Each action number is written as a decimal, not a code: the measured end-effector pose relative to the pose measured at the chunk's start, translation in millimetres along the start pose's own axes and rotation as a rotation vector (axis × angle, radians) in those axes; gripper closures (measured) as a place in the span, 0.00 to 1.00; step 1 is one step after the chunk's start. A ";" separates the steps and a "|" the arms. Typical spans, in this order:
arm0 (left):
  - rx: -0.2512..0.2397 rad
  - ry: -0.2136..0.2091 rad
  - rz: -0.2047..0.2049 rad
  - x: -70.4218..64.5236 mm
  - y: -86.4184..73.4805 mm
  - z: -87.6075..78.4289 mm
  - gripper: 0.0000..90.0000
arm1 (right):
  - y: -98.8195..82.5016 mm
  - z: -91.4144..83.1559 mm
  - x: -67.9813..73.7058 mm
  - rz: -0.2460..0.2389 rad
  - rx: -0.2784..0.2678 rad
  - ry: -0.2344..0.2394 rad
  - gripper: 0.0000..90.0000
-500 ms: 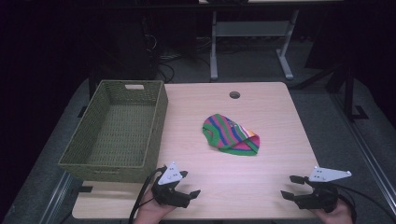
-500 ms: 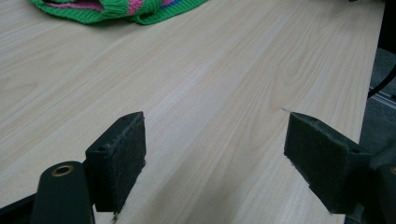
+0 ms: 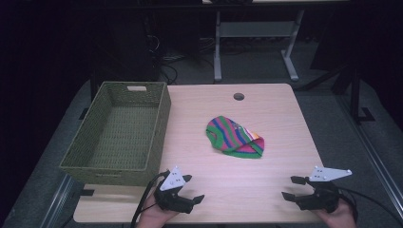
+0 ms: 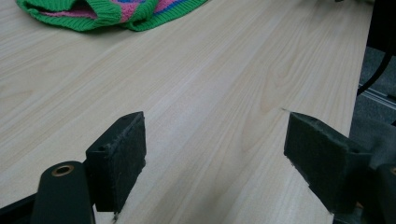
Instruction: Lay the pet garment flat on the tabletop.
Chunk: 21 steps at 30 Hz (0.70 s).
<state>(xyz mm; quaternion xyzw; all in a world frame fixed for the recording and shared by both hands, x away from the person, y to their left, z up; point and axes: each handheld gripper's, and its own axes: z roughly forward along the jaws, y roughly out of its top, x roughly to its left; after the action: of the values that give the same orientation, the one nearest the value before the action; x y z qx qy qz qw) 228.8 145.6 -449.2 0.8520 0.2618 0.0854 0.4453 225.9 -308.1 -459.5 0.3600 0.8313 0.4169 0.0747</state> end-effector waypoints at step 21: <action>-0.005 0.015 0.023 -0.3 1.0 0.4 0.23 | 17.7 10.9 3.2 -0.047 0.011 0.003 0.25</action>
<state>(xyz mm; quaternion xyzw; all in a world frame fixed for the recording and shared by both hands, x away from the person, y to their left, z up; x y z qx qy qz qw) 229.1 144.7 -448.7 0.8531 0.2552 0.0976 0.4445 237.7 -292.1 -452.7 0.3401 0.8420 0.4109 0.0812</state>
